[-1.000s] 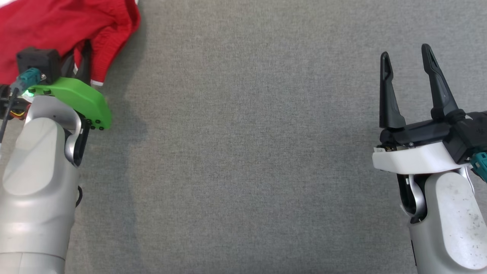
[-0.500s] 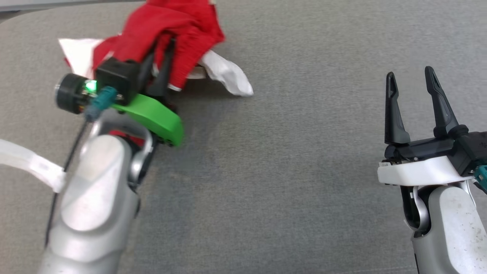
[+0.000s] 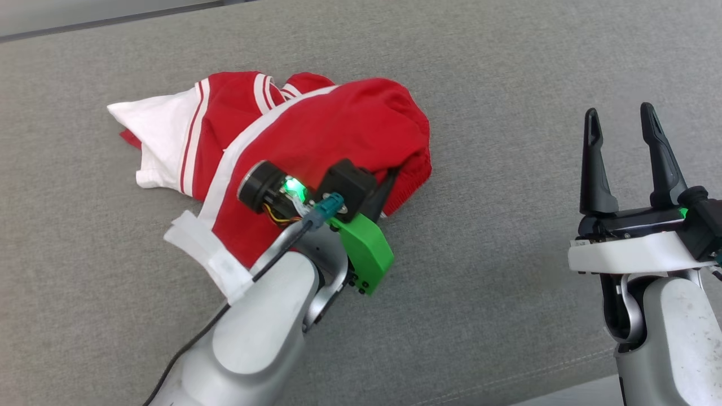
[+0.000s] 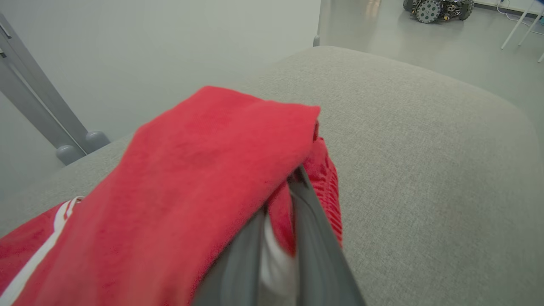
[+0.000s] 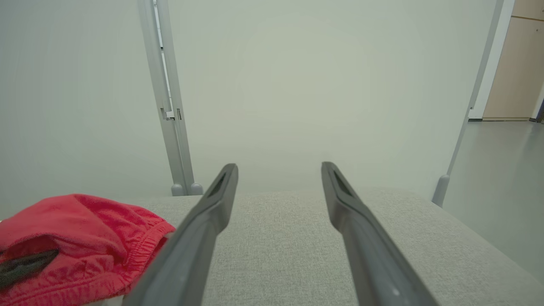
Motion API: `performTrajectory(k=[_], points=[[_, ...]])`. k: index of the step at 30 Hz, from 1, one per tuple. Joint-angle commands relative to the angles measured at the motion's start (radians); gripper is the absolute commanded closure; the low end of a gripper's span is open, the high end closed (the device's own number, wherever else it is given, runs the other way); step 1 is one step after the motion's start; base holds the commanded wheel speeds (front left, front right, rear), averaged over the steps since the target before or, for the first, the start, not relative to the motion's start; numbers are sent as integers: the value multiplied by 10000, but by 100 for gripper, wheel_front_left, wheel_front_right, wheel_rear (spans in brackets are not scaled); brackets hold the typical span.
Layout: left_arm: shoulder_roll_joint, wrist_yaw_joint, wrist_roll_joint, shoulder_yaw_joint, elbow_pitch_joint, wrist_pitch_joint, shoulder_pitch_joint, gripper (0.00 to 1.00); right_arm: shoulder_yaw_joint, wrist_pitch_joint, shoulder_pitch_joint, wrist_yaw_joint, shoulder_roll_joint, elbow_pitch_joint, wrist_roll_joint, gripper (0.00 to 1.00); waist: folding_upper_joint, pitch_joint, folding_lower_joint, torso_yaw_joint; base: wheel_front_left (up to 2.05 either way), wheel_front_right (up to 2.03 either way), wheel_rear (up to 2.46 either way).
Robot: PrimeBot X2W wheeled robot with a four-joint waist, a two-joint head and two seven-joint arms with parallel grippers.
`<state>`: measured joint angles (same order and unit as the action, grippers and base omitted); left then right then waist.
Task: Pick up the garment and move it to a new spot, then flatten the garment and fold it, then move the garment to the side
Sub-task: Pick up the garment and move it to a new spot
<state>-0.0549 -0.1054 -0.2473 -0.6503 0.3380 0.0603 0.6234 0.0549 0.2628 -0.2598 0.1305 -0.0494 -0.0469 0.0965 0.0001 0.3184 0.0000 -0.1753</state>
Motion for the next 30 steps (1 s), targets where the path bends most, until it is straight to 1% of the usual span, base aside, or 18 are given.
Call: performTrajectory(k=[1, 5, 6, 7, 8, 9, 13, 18, 21, 23, 25, 30], points=[[5, -41, -103, -240, 179, -48, -31, 100, 51, 33, 12, 4, -16, 57, 70, 0, -1, 231, 0, -519, 0, 0, 0], [33, -78, -283, -1189, 817, -73, -237, 100, 213, 31, 64, 4, -15, 123, 165, 0, -1, 307, 0, -808, 0, 0, 0], [36, -35, -420, -1364, 901, -149, -266, 93, 235, 31, 80, 4, -16, 131, 186, 0, -1, 312, 0, -855, 0, 0, 0], [35, 44, -479, -1493, 973, -222, -250, 55, 254, 33, 95, 4, -16, 137, 194, 0, -1, 313, 0, -877, 0, 0, 0], [33, 102, -550, -1650, 1061, -274, -261, 11, 265, 33, 108, 4, -16, 146, 196, 0, -1, 304, 0, -898, 0, 0, 0], [34, 157, -645, -1766, 1122, -319, -254, 0, 279, 31, 116, 4, -16, 157, 192, 0, -1, 292, 0, -905, 0, 0, 0], [30, 439, -1082, -2052, 1324, -583, -80, 0, 347, 31, 144, 4, -16, 194, 134, 0, -1, 141, 0, -838, 0, 0, 0], [30, 708, -1372, -2198, 1193, -825, 183, 0, 462, 31, 232, 4, -19, 151, 15, 0, -1, -140, 0, -492, 0, 0, 0], [30, 683, -1456, -2255, 961, -852, 145, 0, 525, 33, 331, 4, -19, 144, -82, 0, -1, -355, 0, -240, 0, 0, 0], [-108, 605, -1529, -2338, 712, -729, -52, 0, 560, 33, 376, 3, -21, 149, -117, 0, -1, -506, 0, -75, 0, 0, 0], [-306, 674, -1531, -2367, 416, -654, -268, 0, 622, 31, 449, 4, -21, 151, -169, 0, -1, -663, 0, 99, 0, 0, 0], [-848, 1107, -1665, -2218, -685, -485, -936, 0, 793, 33, 665, 3, -23, 95, -261, 0, -1, -968, 0, 499, 0, 0, 0]])
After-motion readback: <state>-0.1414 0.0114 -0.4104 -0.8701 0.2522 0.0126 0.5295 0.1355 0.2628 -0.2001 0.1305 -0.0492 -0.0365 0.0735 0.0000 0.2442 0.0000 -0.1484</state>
